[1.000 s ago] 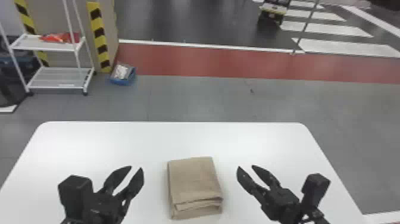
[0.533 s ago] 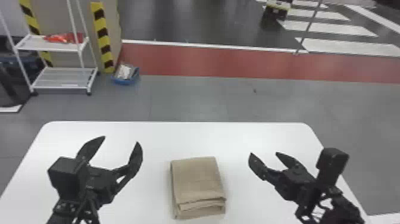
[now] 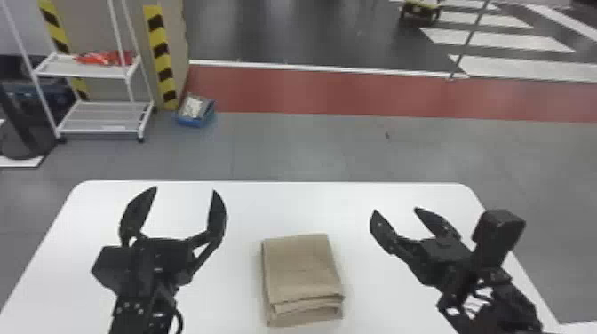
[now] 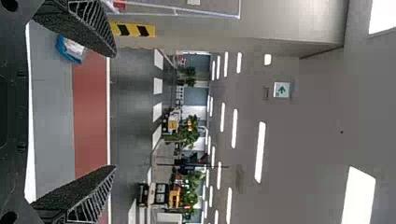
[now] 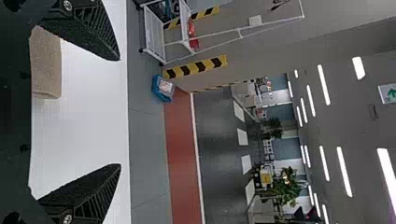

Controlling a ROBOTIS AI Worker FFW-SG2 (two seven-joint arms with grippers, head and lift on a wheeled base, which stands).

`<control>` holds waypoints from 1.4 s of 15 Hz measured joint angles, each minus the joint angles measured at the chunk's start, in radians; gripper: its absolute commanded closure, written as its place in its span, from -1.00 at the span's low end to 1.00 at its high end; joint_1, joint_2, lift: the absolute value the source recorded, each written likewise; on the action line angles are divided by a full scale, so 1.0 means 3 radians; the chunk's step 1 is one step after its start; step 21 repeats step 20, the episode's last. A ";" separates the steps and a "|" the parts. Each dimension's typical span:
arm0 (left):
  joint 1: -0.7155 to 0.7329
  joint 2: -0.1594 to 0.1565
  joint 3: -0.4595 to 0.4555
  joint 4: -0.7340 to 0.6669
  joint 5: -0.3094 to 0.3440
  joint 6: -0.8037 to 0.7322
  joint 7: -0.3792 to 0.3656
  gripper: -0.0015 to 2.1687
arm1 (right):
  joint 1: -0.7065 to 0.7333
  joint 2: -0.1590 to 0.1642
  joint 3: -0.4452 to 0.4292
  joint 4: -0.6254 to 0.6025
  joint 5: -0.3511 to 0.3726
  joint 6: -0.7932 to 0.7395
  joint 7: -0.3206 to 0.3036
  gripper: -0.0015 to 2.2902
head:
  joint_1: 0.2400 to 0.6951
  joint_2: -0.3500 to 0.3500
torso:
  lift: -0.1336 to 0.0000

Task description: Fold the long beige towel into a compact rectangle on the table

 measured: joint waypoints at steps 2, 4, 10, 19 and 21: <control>-0.0063 -0.0023 0.0035 0.0070 -0.0023 0.0152 -0.0001 -0.97 | 0.0023 0.0000 0.0029 0.0208 0.0001 -0.0530 0.0074 -0.93 | 1.00 -0.32 | 1.00; -0.0069 -0.0026 0.0053 0.0007 -0.0054 0.0376 -0.0006 -0.97 | 0.0043 0.0000 0.0028 0.0423 -0.0028 -0.1055 0.0211 -0.93 | 1.00 -0.31 | 1.00; 0.0024 -0.0015 0.0215 -0.0221 -0.0059 0.0659 -0.0053 -0.97 | 0.0136 0.0000 -0.0142 0.0533 -0.0265 -0.1371 0.0178 -0.93 | 1.00 -0.35 | 1.00; 0.0105 -0.0012 0.0329 -0.0306 -0.0027 0.0665 -0.0050 -0.97 | 0.0254 0.0000 -0.0099 0.0450 -0.0411 -0.1277 0.0031 -0.93 | 1.00 -0.30 | 1.00; 0.0111 -0.0010 0.0331 -0.0315 -0.0026 0.0664 -0.0054 -0.97 | 0.0256 0.0000 -0.0097 0.0450 -0.0411 -0.1273 0.0029 -0.93 | 1.00 -0.30 | 1.00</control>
